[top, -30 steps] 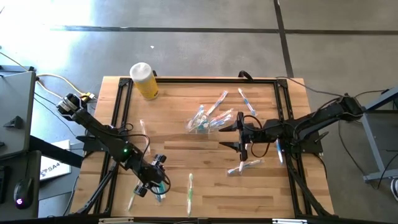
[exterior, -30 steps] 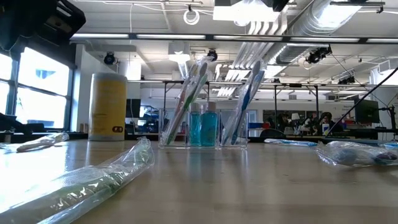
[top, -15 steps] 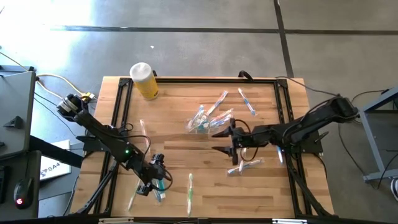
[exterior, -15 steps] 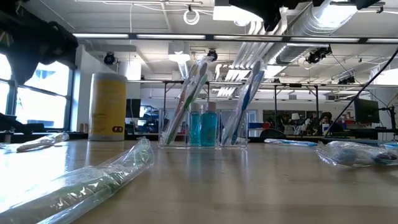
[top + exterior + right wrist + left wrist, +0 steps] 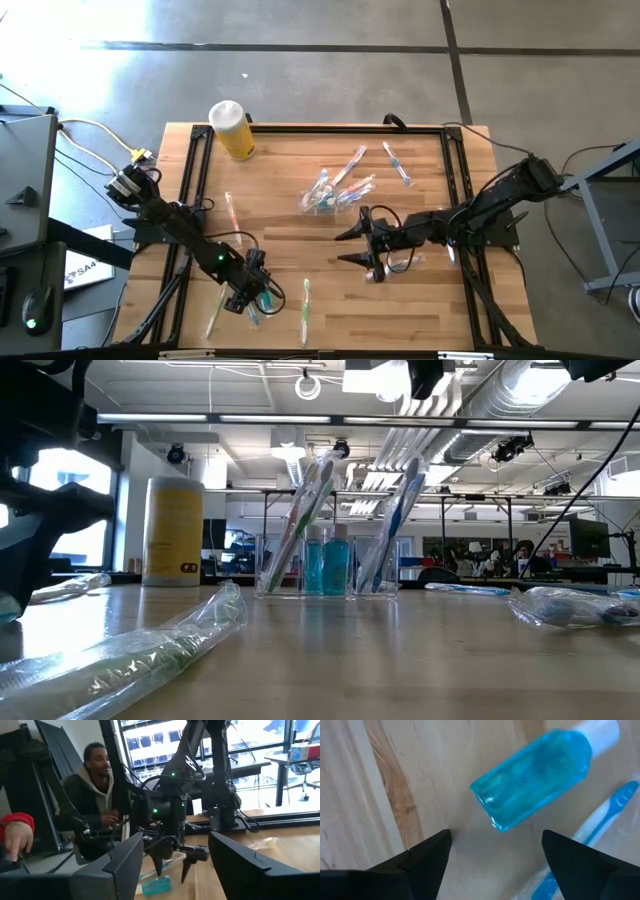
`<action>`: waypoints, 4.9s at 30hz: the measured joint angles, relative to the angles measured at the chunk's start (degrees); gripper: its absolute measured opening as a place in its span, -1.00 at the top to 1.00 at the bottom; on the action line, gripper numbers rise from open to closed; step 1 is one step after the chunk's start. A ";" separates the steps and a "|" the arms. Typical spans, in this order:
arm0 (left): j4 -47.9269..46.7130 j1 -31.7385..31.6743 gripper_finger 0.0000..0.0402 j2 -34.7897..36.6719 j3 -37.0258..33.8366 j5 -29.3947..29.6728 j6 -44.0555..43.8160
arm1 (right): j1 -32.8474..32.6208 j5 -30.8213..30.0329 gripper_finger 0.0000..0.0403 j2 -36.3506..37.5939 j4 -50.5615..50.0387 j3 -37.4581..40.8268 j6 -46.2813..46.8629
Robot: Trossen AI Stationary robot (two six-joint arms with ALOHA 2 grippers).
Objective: Pick & Place toothbrushing station
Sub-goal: Put the blue mouthwash into the transparent organizer
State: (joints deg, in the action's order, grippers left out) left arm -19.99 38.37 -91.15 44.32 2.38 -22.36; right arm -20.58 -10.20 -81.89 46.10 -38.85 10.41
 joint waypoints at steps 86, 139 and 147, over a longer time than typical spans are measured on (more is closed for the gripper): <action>3.80 1.34 0.79 -4.46 8.24 10.72 13.90 | -10.14 -0.30 -0.07 0.00 -2.55 0.00 2.18; -1.13 1.36 0.99 -0.29 15.78 29.98 13.12 | -8.31 -15.43 -0.47 -29.00 -20.98 -21.00 3.30; -1.26 1.33 0.98 -0.29 15.78 30.13 13.08 | -7.43 -13.67 -0.55 -28.99 -21.46 -21.00 3.33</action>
State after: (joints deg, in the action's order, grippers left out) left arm -21.25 39.70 -91.44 60.10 32.50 -9.28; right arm -28.01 -23.87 -110.88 24.64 -59.86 13.74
